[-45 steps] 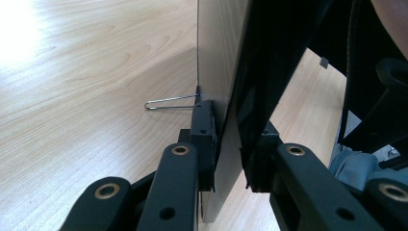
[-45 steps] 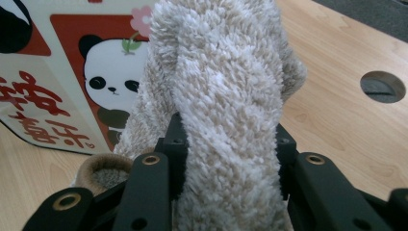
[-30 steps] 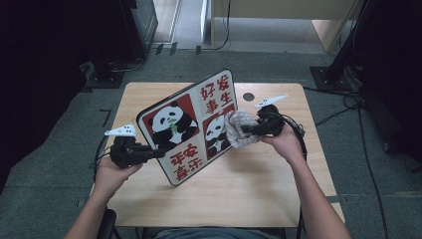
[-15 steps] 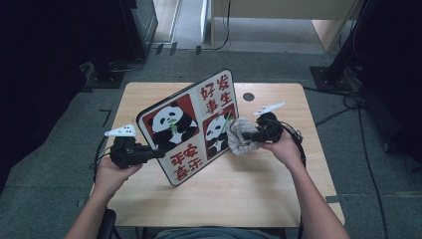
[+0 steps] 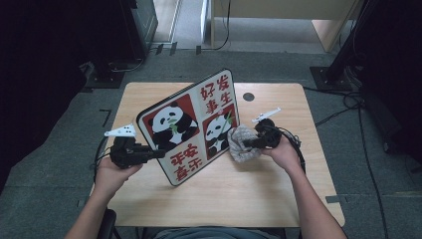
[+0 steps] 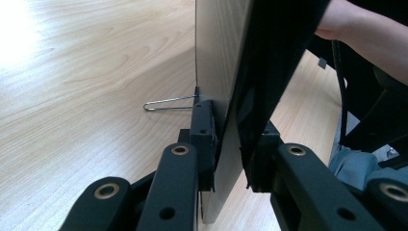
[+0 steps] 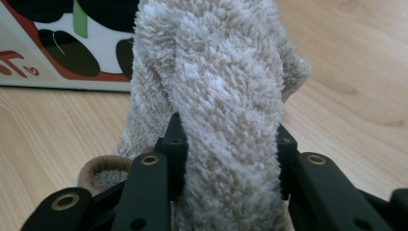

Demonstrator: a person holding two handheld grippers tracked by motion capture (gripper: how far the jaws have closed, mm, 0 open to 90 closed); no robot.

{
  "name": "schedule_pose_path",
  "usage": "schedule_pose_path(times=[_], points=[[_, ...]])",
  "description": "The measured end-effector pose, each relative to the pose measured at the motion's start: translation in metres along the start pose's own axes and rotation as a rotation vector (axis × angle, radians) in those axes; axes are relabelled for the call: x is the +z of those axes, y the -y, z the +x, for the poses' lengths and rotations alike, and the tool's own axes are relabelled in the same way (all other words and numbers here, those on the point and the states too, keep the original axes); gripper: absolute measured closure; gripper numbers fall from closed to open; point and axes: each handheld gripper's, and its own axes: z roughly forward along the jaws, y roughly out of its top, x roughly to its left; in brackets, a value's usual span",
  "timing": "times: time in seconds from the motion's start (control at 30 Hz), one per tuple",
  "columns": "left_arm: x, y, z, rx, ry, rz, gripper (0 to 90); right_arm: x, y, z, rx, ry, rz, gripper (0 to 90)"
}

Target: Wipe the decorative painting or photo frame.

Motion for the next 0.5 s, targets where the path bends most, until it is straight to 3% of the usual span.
schedule_pose_path(times=[0.13,0.5], points=[[0.0,0.0,0.001,-0.002,0.004,-0.002,77.2,0.008,0.006,-0.002,0.018,-0.005,0.044,63.1],[0.0,0.001,0.0,-0.002,0.005,-0.003,77.0,0.004,0.006,-0.004,0.021,-0.021,0.028,63.4]])
